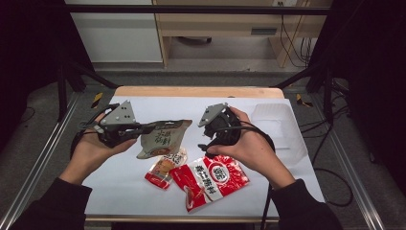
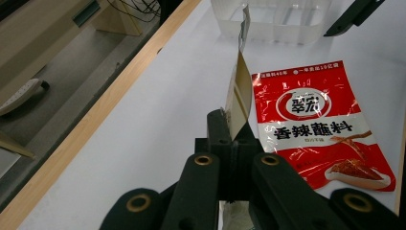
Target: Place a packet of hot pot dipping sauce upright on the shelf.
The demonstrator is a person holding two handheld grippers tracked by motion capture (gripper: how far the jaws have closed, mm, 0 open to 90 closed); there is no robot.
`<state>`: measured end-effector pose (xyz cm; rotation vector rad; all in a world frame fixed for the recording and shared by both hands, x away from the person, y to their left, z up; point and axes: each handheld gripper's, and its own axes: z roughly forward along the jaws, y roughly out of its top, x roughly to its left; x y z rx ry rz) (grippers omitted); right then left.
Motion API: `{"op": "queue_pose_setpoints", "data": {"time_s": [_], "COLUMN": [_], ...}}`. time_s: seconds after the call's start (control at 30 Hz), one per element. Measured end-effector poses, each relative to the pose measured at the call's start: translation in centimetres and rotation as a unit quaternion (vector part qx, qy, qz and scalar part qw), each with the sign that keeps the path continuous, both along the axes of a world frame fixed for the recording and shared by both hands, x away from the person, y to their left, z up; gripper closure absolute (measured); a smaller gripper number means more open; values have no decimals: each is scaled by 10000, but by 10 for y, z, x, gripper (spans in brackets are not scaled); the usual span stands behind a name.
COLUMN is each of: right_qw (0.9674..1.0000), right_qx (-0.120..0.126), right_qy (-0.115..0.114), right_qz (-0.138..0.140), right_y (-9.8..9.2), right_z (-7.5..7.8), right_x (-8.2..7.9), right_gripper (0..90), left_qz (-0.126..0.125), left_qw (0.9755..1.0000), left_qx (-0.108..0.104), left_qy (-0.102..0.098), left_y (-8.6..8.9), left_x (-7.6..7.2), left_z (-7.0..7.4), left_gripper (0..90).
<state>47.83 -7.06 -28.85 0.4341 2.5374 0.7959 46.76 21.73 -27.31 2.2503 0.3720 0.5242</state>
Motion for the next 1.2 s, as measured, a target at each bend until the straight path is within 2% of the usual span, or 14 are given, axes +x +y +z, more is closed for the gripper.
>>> {"op": "queue_pose_setpoints", "data": {"time_s": [0.1,0.27,0.33,0.37,0.5,0.63,0.77,0.87,0.93,1.07,1.17,1.2], "right_qw": [9998,9990,9989,9985,9980,9967,9950,9939,9933,9936,9937,9935], "right_qx": [-130,-325,-329,-328,-252,-195,-303,-318,-327,-268,-363,-442], "right_qy": [43,64,59,93,117,312,416,524,549,490,443,442], "right_qz": [129,309,330,417,574,730,851,917,965,983,959,948], "right_y": [5,15,17,19,23,29,34,35,34,35,37,37], "right_z": [0,-3,-4,-6,-8,-15,-24,-27,-26,-24,-21,-19], "right_x": [-1,0,0,2,6,8,7,7,7,6,6,6], "right_gripper": [176,209,223,272,354,445,601,808,893,900,900,900], "left_qz": [-60,-229,-254,-334,-445,-517,-579,-607,-578,-511,-487,-451], "left_qw": [10000,9996,9995,9993,9986,9982,9979,9978,9981,9984,9983,9984], "left_qx": [43,155,150,166,253,251,225,175,89,-100,-184,-216], "left_qy": [4,46,54,76,115,143,160,182,204,240,263,273], "left_y": [-4,-17,-19,-23,-31,-38,-40,-39,-36,-30,-28,-27], "left_x": [-1,-3,-3,-4,-4,-5,-7,-9,-9,-8,-8,-8], "left_z": [-1,-6,-7,-9,-13,-17,-19,-21,-24,-28,-32,-33], "left_gripper": [900,900,900,900,900,900,900,900,900,900,894,865]}}
